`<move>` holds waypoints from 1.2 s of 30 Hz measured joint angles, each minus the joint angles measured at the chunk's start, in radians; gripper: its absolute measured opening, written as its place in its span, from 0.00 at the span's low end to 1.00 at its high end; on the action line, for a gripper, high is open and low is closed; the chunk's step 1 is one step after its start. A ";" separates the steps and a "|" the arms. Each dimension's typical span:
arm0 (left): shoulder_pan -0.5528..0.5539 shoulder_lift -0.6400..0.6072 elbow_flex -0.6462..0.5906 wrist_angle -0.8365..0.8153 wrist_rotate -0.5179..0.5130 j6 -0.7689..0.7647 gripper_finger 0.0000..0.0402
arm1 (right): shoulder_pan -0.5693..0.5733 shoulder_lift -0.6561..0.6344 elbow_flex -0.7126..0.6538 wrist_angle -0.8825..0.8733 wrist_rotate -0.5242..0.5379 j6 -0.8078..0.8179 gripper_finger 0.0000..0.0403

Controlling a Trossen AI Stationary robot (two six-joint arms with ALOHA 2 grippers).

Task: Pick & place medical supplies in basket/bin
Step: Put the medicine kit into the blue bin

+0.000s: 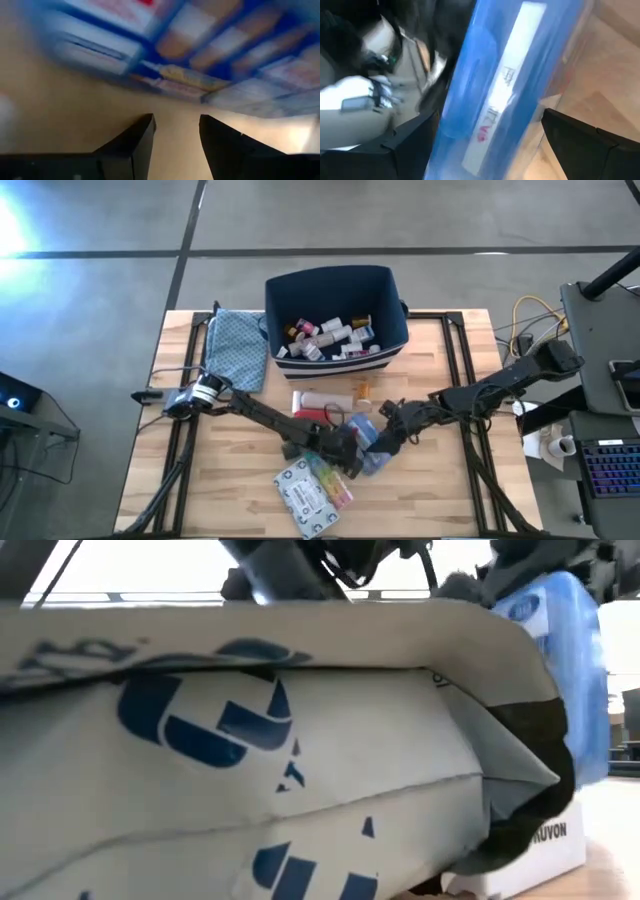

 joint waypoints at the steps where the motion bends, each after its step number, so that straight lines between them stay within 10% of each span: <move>1: 0.006 0.000 0.000 -0.001 -0.027 0.002 0.36 | 0.000 -0.002 0.001 -0.011 0.002 -0.002 0.85; 22: 0.038 -0.004 -0.002 0.012 -0.014 0.005 0.36 | -0.008 0.090 0.120 -0.319 0.090 -0.058 0.82; 36: -0.008 -0.095 0.016 -0.017 -0.121 0.019 0.36 | 0.000 0.030 0.117 -0.348 0.089 -0.061 0.37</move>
